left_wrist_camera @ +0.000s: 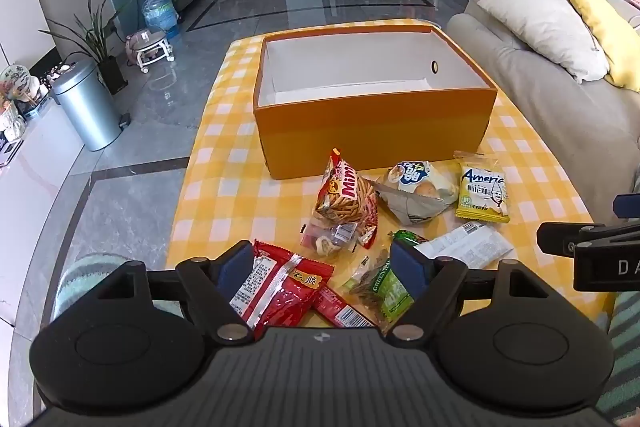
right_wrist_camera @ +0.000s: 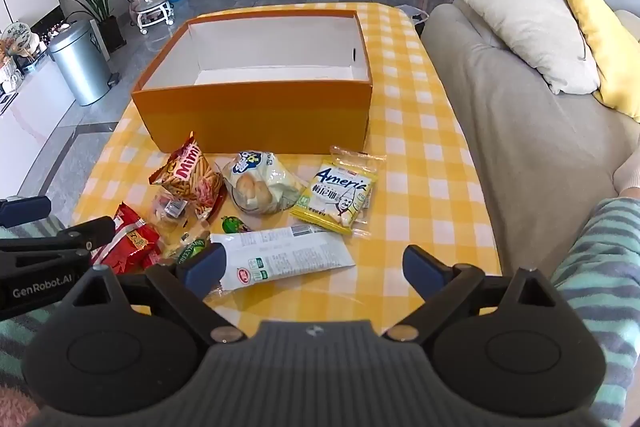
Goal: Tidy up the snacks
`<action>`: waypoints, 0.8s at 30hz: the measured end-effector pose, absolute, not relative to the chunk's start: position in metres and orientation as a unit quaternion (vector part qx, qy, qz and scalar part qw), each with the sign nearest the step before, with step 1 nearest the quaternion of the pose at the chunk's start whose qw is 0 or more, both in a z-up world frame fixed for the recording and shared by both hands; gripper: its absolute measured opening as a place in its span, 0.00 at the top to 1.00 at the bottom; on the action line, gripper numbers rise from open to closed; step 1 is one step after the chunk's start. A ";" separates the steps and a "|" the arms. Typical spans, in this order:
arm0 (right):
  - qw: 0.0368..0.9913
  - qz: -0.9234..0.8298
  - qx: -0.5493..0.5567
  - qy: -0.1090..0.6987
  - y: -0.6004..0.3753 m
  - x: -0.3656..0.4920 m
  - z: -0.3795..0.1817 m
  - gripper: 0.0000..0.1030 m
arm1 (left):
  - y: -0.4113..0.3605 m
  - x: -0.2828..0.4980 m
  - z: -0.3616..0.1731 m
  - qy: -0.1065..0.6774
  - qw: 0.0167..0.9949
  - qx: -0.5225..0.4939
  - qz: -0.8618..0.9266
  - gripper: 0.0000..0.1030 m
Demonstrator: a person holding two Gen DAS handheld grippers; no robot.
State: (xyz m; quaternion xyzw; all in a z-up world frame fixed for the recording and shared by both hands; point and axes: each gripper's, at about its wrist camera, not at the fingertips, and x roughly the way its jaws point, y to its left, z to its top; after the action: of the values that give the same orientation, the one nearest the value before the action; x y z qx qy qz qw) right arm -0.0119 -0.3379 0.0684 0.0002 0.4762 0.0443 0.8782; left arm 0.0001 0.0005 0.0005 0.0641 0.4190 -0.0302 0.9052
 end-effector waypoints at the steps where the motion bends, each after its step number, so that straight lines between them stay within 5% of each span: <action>1: 0.877 0.045 -0.001 0.478 -0.338 -0.013 0.068 0.11 | 0.001 0.000 0.001 0.418 0.906 0.063 -0.030 0.12; 24: 0.872 0.047 -0.012 0.487 -0.332 -0.010 0.065 0.10 | 0.004 0.000 -0.007 0.431 0.900 0.059 -0.025 0.12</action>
State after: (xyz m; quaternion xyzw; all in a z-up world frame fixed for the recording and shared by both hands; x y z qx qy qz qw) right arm -0.0104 -0.3322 0.0647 -0.0118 0.4874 0.0472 0.8718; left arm -0.0002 0.0038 -0.0070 0.0594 0.4311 -0.0250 0.9000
